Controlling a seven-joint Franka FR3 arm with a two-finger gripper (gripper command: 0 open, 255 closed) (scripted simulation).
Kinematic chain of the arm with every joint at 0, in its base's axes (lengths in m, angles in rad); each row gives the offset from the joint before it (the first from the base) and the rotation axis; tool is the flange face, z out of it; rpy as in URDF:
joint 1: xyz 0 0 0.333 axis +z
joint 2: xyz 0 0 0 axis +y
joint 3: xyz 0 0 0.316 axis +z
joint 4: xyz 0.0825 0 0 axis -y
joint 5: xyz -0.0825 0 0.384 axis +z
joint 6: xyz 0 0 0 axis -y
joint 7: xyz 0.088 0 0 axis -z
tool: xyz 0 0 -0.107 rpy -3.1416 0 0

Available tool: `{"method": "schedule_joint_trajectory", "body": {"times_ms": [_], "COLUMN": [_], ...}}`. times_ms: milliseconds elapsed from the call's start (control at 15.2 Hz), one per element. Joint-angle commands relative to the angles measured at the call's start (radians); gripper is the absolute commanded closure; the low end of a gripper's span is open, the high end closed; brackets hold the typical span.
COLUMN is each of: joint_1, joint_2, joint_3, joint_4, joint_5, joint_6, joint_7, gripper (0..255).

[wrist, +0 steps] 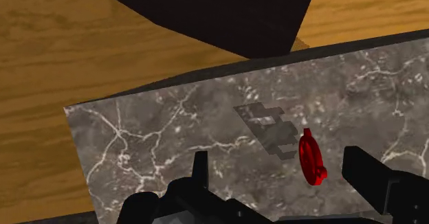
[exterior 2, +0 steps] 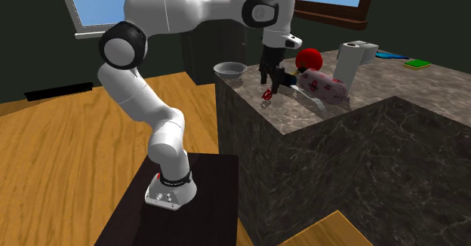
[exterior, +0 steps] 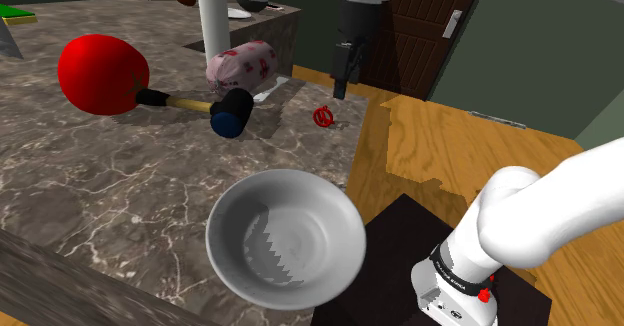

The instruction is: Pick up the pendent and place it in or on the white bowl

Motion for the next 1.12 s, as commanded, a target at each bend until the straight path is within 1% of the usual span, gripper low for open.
{"method": "schedule_joint_trajectory", "body": {"times_ms": [0, 132, 660, 1056], "joint_1": [0.019, 0.035, 0.038, 0.038], "joint_2": [0.058, 0.105, 0.076, 0.076], "joint_3": [0.031, 0.057, 0.058, 0.058], "joint_4": [0.06, 0.115, -0.014, -0.014], "joint_5": [0.01, 0.016, 0.023, 0.023], "joint_6": [-0.011, -0.026, 0.074, 0.074], "joint_7": [0.011, 0.021, 0.016, 0.016], "gripper": [0, 0, 0, 0]}}
